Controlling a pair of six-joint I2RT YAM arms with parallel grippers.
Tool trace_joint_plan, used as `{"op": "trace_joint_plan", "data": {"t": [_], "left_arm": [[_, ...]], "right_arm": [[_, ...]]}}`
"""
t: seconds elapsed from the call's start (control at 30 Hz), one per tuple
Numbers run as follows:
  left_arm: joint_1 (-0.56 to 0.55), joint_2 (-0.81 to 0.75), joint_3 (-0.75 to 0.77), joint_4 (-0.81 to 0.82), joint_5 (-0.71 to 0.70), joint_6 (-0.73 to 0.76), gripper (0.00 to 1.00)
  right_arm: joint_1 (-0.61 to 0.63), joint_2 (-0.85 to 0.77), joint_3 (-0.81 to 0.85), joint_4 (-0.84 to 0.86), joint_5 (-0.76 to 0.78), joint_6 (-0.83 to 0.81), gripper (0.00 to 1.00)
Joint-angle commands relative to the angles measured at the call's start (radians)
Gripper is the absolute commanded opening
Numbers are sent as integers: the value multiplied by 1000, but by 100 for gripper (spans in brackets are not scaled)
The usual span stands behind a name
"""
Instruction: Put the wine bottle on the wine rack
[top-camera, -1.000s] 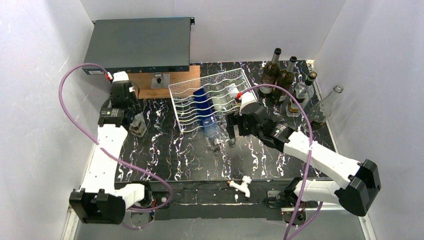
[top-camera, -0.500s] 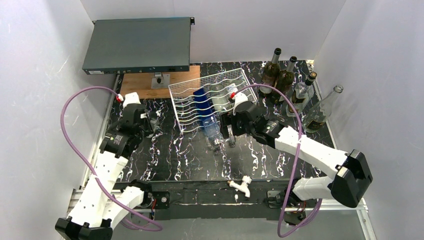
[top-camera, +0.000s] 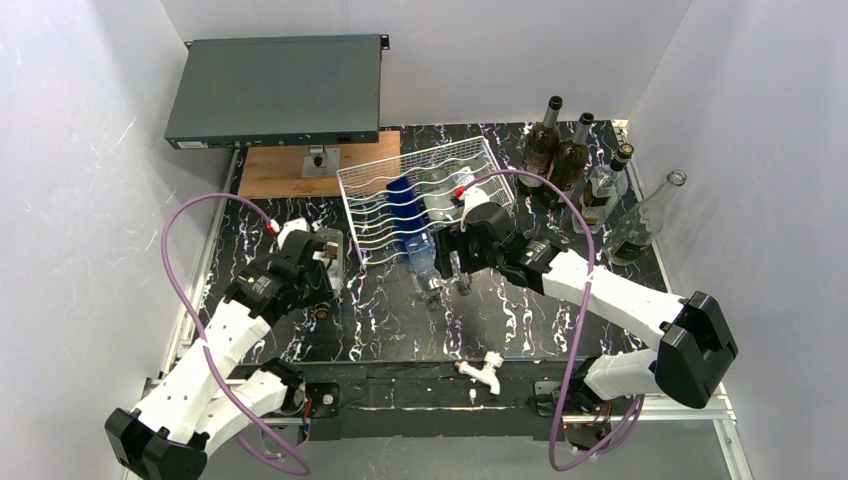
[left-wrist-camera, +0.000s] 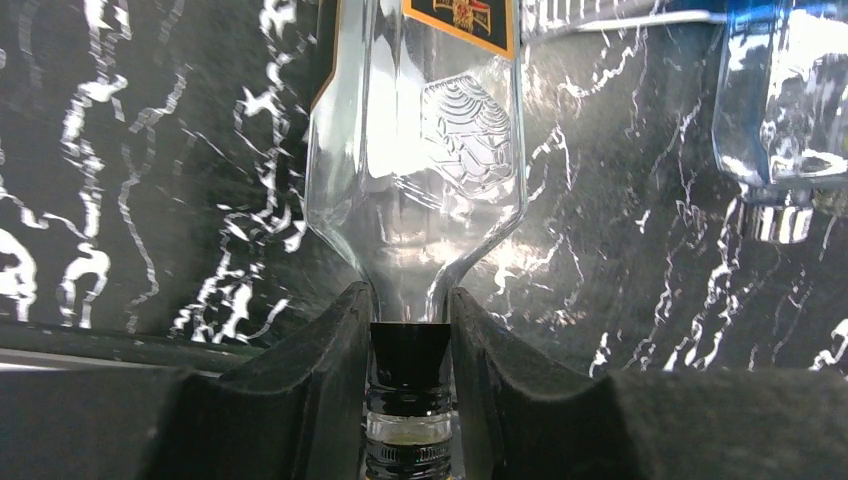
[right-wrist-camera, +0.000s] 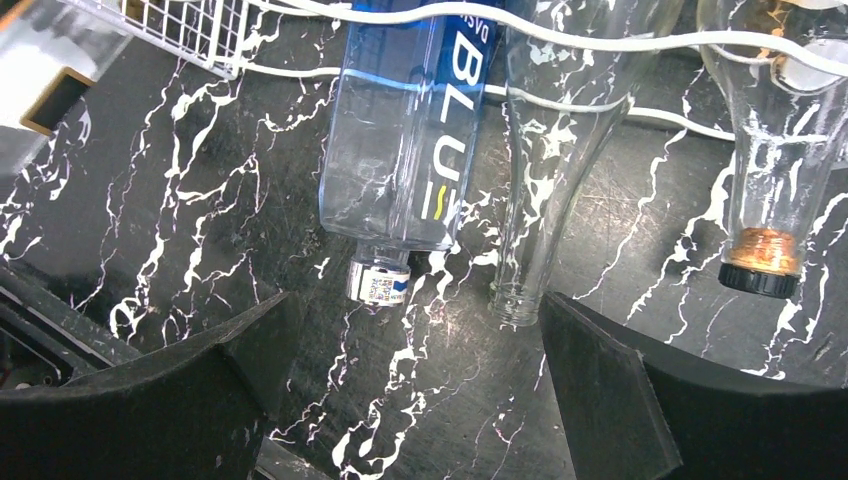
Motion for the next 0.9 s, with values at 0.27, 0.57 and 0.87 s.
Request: {"op": "trace_joint_plan", "data": {"t": [0.27, 0.57, 0.87], "left_arm": [[-146, -13, -151, 137, 105, -250, 0], [-162, -6, -247, 252, 199, -341, 0], [-161, -132, -157, 141, 128, -227, 53]], "right_arm": [[32, 14, 20, 60, -58, -13, 98], [89, 50, 13, 111, -73, 67, 98], [250, 131, 38, 134, -1, 123, 98]]}}
